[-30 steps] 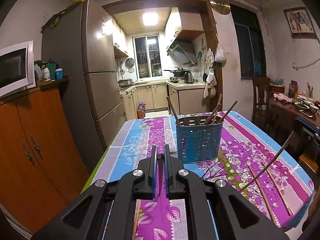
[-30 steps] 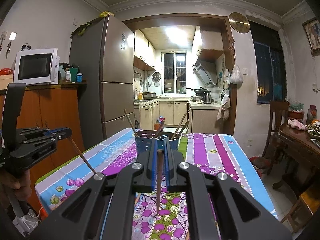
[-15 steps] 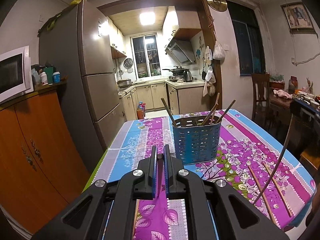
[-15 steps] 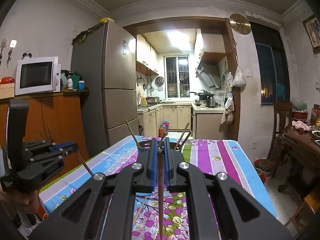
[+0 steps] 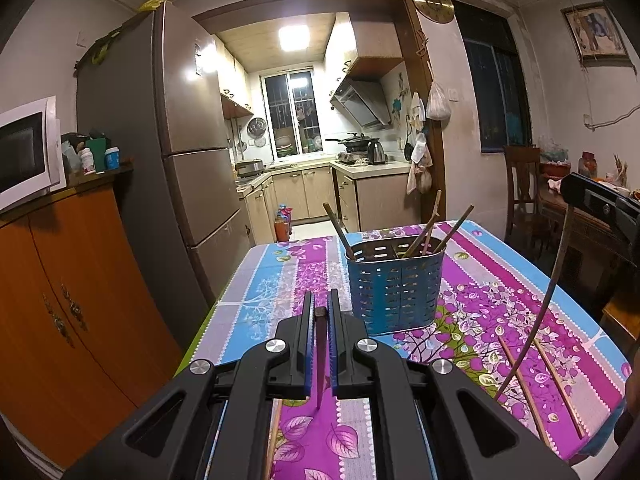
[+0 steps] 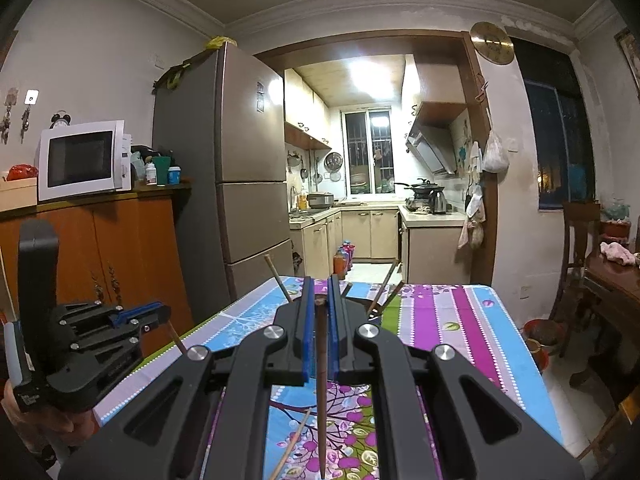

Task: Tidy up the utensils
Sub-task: 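Lift both held chopsticks upright and carry them above the blue holder, then lower both chopsticks into the blue holder and open both grippers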

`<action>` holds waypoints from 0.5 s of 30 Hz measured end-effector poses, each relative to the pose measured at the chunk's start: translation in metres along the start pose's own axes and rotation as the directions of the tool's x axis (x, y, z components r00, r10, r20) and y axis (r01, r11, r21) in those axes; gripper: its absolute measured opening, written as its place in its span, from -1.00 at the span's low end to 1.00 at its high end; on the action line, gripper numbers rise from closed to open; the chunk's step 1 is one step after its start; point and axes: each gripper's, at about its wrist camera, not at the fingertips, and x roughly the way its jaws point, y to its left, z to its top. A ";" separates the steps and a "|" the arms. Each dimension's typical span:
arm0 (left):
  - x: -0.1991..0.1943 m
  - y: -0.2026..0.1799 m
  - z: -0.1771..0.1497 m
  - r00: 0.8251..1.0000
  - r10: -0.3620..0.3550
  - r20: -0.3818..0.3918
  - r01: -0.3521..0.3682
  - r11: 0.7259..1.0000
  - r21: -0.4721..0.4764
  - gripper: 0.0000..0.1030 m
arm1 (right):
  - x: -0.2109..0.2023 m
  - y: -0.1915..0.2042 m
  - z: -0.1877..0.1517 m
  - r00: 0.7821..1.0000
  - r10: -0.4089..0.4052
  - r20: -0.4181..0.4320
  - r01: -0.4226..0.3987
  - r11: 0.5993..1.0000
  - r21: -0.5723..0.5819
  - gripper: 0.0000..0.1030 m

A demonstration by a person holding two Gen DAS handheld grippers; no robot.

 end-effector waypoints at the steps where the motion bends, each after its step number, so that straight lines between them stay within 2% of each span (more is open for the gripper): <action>1: 0.003 0.001 0.003 1.000 -0.004 0.000 0.004 1.000 0.002 -0.86 | 0.003 -0.001 0.002 1.000 0.005 -0.006 -0.005 1.000 0.002 -0.90; 6: 0.016 0.010 0.022 0.999 -0.030 0.012 0.030 0.999 -0.020 -0.86 | 0.018 -0.007 0.014 0.999 0.015 -0.029 -0.015 1.000 0.016 -0.90; 15: 0.032 0.022 0.084 0.988 -0.139 0.064 0.143 0.987 -0.069 -0.86 | 0.044 -0.022 0.059 1.000 -0.002 0.010 0.001 0.999 0.044 -0.90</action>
